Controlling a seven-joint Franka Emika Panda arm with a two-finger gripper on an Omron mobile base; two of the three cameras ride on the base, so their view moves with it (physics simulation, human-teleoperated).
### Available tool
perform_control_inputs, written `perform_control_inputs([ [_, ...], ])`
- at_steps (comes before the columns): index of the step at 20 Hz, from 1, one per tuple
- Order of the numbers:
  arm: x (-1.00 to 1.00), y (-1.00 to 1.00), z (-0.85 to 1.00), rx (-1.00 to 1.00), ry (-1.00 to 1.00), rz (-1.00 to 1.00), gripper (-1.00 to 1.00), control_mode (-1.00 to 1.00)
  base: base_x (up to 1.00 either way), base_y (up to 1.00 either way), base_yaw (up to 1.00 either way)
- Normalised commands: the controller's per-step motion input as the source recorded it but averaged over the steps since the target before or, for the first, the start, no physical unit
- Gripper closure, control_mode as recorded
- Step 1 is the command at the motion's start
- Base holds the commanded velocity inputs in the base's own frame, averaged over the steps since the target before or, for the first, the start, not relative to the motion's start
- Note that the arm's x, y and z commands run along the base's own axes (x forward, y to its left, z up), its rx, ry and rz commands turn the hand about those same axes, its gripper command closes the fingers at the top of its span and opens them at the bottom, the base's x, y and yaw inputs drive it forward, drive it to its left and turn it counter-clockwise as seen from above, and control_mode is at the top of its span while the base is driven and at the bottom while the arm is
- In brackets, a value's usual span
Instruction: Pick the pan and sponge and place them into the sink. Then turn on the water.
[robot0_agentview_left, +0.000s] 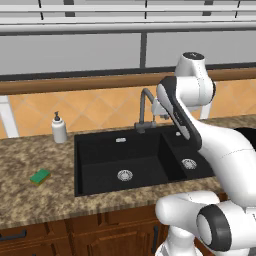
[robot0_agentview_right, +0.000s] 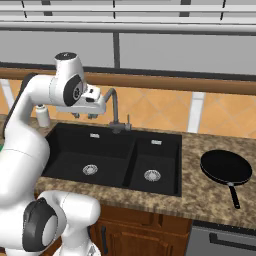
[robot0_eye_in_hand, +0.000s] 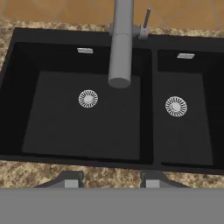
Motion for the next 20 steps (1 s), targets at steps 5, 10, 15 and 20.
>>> perform_control_inputs([
  [5, 0.0, -0.7, -0.07, -0.02, 0.0, -0.06, -1.0, -1.0, 0.0, 0.0, 0.0],
  [10, 0.0, -1.0, -0.14, 0.0, 0.0, -0.21, -1.0, -1.0, 0.0, 0.0, 0.0],
  [15, 0.03, -1.0, -0.22, 0.0, 0.01, -0.22, -1.0, -1.0, 0.0, 0.0, 0.0],
  [20, 0.14, -1.0, -0.46, 0.0, 0.0, -0.22, -1.0, -1.0, 0.0, 0.0, 0.0],
])
